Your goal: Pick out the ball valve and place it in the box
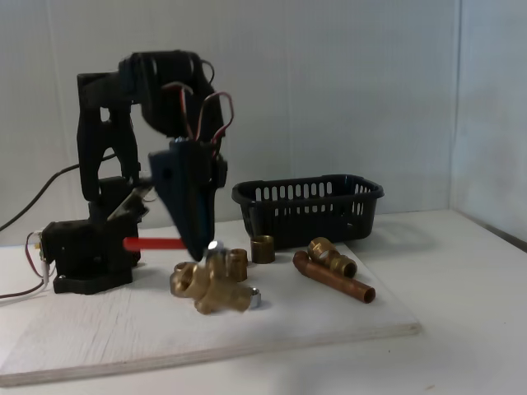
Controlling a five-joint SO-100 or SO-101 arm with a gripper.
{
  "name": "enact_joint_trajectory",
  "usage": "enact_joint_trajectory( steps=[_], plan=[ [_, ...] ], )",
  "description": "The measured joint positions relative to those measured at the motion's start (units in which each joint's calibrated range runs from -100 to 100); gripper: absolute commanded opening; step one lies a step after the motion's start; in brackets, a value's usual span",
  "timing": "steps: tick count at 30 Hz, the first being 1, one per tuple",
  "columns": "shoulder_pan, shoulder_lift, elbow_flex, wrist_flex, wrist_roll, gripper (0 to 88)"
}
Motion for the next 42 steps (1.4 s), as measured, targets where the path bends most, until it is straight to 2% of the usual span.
enact_joint_trajectory(
  steps=[9,23,28,42],
  plan=[
    [-6.97,-4.91,0.00,2.92,-2.22,0.9],
    [-18.08,-14.06,0.00,10.75,-3.10,0.9],
    [-21.93,-16.94,0.27,10.75,-4.91,0.9],
    [-31.79,-25.92,7.17,10.83,-5.06,0.9]
  ],
)
